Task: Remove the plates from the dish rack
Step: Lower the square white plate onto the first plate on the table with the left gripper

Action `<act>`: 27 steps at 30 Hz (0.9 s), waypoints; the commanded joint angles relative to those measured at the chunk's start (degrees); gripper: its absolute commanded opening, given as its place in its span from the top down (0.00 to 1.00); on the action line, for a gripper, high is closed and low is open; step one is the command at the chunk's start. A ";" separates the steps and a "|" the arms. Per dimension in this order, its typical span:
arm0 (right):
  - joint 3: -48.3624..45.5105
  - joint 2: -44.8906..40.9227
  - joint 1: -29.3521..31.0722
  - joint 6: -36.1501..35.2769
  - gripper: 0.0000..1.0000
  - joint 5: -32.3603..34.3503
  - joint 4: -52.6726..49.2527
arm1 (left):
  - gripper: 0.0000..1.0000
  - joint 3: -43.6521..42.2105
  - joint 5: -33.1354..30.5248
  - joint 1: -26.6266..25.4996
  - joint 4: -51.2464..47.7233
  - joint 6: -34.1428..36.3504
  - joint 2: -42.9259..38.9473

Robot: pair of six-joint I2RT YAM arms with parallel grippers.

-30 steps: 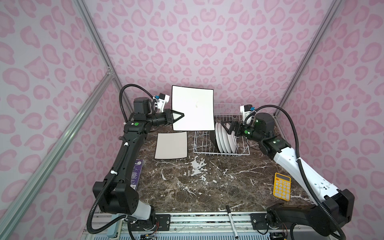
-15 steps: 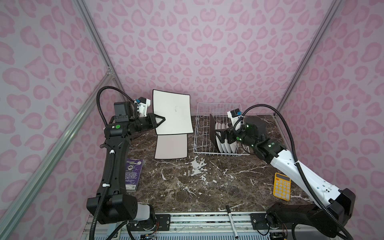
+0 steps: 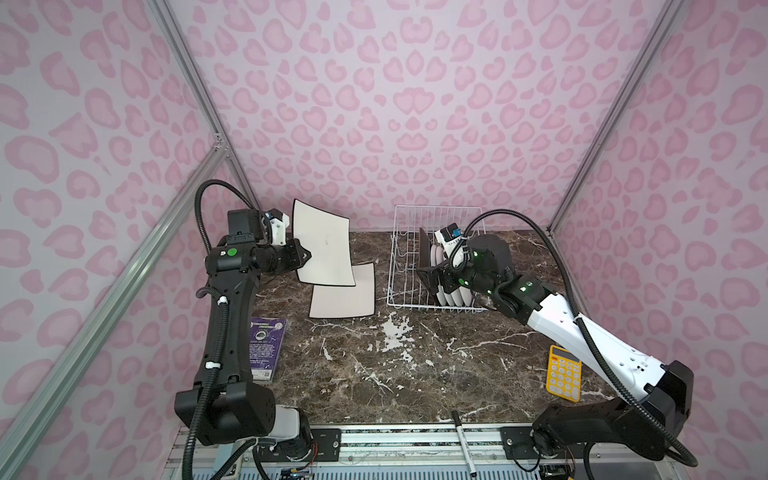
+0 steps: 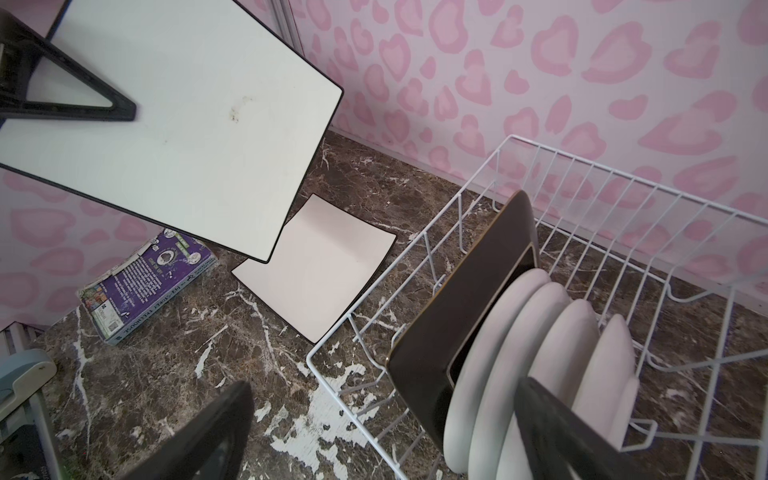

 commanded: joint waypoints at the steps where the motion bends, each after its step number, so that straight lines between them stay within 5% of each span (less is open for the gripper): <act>1: 1.62 1.47 0.79 -1.14 0.01 0.63 -2.63 | 0.96 -1.51 2.28 0.09 4.71 2.41 0.43; 11: 2.50 3.11 2.08 -1.48 0.01 1.21 -3.68 | 0.96 -2.96 8.28 0.26 6.52 5.12 8.79; 23: 2.95 3.39 2.18 -1.79 0.01 3.10 -6.16 | 0.96 -1.43 29.82 3.84 10.15 7.47 21.61; 27: 2.91 3.76 2.19 -1.70 0.01 2.66 -5.49 | 0.96 -1.53 30.06 4.34 7.90 9.84 24.32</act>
